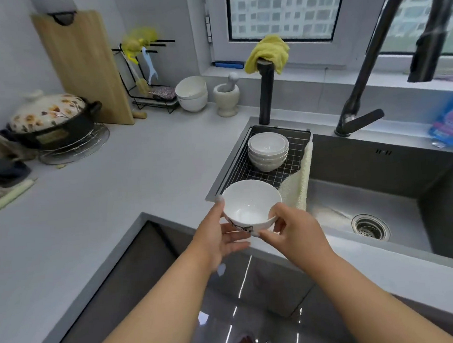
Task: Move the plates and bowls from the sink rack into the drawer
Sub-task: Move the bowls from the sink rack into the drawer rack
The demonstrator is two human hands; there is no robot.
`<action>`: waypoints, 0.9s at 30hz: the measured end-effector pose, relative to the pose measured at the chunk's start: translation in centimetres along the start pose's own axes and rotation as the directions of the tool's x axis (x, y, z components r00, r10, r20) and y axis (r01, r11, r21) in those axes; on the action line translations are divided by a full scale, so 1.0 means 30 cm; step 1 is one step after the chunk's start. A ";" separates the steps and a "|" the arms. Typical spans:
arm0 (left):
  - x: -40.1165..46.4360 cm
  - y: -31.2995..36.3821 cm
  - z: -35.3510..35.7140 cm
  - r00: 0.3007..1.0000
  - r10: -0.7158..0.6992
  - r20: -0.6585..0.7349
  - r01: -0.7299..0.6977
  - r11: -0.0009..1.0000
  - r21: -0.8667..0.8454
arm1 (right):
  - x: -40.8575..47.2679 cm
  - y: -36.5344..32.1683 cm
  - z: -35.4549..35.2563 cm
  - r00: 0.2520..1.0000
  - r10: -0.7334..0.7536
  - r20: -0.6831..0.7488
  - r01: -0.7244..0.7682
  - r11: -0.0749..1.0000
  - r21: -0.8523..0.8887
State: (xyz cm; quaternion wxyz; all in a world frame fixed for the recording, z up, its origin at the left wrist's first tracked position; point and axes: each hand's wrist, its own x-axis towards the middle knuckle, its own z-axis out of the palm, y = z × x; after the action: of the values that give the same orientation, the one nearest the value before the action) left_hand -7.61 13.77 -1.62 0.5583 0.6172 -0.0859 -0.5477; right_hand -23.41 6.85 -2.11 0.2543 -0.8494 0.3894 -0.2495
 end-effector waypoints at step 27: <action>-0.973 -0.534 -0.700 0.797 0.079 -0.599 -0.284 0.924 -0.256 | -0.645 -0.734 0.385 0.566 -0.088 0.820 -0.640 0.580 0.504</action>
State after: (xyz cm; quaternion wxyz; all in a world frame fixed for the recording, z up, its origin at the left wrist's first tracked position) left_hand -10.75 53.03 -1.92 0.7042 0.6394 0.1221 -0.2835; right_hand -15.51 37.35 -1.30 0.7684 -0.5914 0.2387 0.0525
